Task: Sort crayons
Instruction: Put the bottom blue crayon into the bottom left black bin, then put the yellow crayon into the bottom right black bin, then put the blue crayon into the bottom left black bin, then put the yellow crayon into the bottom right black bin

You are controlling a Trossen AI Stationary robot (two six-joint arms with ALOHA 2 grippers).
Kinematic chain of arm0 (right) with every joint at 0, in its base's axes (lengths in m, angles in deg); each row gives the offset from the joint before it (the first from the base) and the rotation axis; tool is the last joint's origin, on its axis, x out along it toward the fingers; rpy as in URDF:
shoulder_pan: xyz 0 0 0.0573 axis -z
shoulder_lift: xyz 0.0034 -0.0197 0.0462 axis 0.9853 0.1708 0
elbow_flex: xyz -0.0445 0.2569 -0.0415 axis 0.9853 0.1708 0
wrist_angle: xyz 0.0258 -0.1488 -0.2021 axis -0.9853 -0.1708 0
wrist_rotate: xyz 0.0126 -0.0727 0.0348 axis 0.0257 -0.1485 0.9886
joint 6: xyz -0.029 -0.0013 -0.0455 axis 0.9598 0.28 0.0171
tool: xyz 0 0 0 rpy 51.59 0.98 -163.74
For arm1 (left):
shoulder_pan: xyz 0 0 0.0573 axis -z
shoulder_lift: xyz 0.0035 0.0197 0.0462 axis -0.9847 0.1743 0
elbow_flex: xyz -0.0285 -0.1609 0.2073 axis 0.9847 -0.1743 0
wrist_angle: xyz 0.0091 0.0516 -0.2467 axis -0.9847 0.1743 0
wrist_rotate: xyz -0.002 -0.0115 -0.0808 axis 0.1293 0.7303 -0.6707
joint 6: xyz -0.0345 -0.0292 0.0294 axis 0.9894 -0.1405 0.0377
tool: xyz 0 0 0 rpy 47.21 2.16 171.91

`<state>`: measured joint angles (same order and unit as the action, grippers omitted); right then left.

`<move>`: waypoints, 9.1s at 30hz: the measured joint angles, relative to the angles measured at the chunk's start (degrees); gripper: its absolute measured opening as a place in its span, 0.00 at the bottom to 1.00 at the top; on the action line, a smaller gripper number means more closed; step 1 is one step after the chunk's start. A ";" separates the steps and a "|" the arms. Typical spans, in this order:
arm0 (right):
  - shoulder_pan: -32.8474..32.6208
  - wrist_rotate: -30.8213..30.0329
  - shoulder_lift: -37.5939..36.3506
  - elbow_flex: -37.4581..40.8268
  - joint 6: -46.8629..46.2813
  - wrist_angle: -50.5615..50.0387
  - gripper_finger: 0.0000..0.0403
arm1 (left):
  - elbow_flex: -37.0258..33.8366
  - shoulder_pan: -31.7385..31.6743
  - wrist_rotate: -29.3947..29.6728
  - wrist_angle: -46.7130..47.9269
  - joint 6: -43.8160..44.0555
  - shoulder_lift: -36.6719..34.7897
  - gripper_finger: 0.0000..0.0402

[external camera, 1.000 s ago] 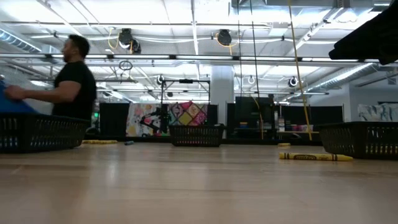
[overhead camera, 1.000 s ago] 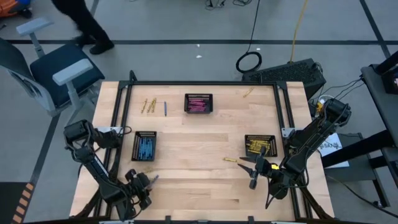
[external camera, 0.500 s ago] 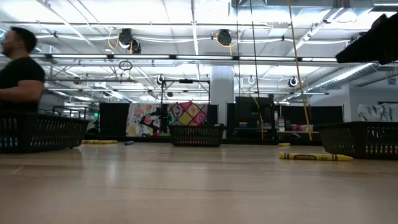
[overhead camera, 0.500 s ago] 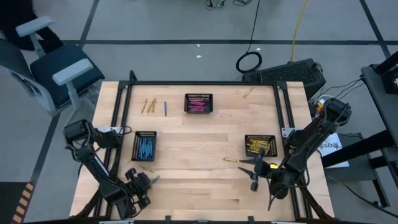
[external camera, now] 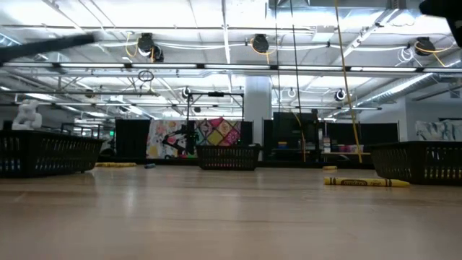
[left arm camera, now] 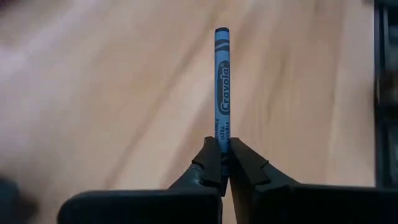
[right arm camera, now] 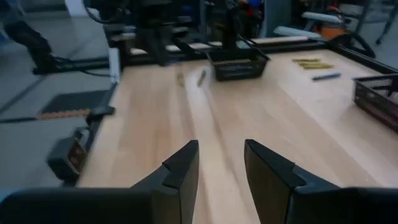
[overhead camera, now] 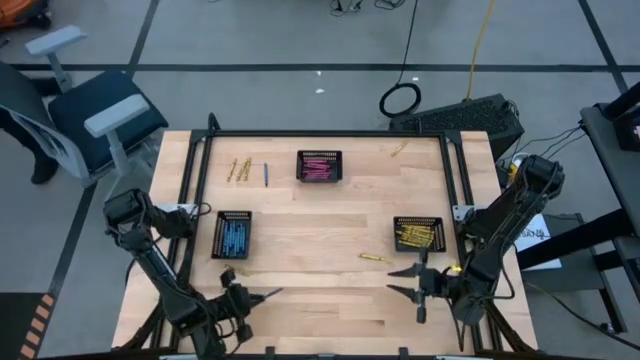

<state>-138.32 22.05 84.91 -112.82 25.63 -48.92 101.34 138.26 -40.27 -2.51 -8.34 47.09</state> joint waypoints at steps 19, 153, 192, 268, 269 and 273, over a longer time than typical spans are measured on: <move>2.64 -4.47 10.43 0.00 0.35 8.34 0.28 | -2.09 -15.41 -26.00 44.92 38.87 -10.11 0.01; 23.56 28.59 -14.12 6.54 -4.50 -55.83 0.03 | -4.60 -24.52 -12.05 -73.25 -66.40 7.85 0.15; 22.40 26.01 8.00 1.73 14.31 11.06 0.24 | -4.60 -76.92 -20.39 3.72 -27.70 -7.01 0.34; 17.49 25.46 8.33 1.73 11.81 14.47 0.24 | -16.71 -32.02 -35.19 30.78 22.07 -18.95 0.21; 17.49 25.46 8.33 1.73 11.79 14.47 0.24 | -16.71 -32.02 -34.83 30.76 22.08 -18.95 0.23; 17.49 25.46 8.33 1.73 11.71 14.47 0.24 | -16.25 -31.85 -34.34 30.85 21.31 -18.99 0.31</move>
<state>-120.83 47.51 93.24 -111.10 37.33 -34.44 85.10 106.41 -74.62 28.34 12.97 28.10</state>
